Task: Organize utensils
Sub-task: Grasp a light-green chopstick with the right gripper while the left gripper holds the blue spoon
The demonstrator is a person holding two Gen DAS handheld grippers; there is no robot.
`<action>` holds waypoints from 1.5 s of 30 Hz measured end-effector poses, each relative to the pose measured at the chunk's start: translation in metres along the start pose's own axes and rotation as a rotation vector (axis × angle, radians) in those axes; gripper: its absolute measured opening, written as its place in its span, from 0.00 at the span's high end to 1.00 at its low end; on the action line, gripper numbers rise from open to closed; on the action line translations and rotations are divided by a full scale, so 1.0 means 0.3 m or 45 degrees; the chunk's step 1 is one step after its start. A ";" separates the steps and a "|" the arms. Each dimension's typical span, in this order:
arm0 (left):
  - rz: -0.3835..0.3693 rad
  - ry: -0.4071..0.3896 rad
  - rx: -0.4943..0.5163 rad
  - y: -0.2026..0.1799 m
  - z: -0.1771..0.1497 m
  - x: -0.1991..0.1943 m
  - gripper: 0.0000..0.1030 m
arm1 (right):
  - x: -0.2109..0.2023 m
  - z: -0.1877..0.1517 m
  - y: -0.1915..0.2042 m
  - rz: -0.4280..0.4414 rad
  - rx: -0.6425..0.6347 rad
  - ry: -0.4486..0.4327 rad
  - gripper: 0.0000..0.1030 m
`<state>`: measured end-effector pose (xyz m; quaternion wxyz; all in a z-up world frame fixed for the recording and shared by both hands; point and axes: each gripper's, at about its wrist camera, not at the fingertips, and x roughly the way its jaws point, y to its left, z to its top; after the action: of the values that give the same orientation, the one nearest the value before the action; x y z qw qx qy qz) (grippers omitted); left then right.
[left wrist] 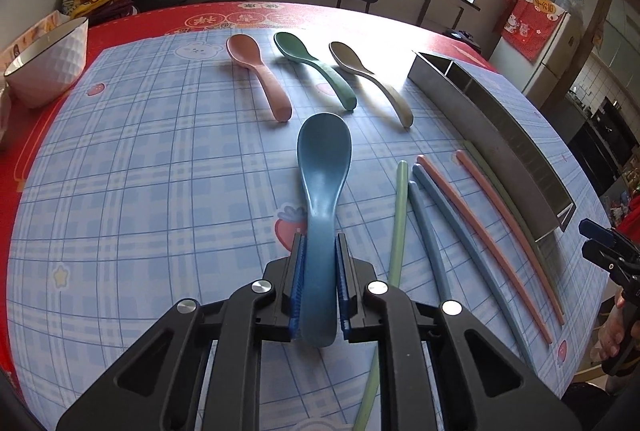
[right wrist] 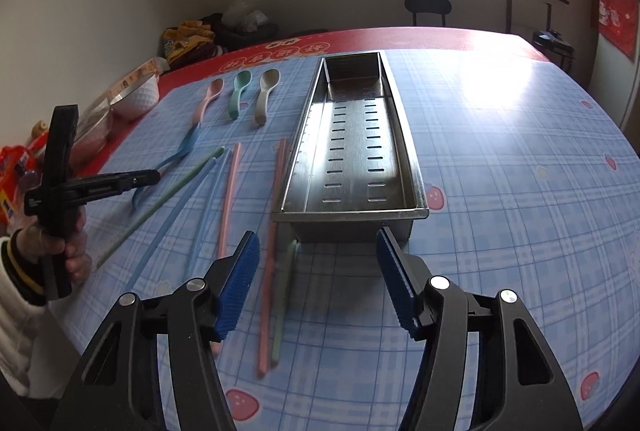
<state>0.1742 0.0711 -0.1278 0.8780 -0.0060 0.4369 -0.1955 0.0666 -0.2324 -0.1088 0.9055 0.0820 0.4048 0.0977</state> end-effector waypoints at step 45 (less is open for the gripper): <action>0.077 -0.041 0.020 -0.001 -0.017 -0.006 0.86 | 0.117 -0.044 0.069 -0.036 -0.022 0.230 0.93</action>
<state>0.1693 0.0721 -0.1295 0.8905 0.0109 0.4211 -0.1722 0.0774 -0.2030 -0.1381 0.8673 0.0591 0.4850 0.0954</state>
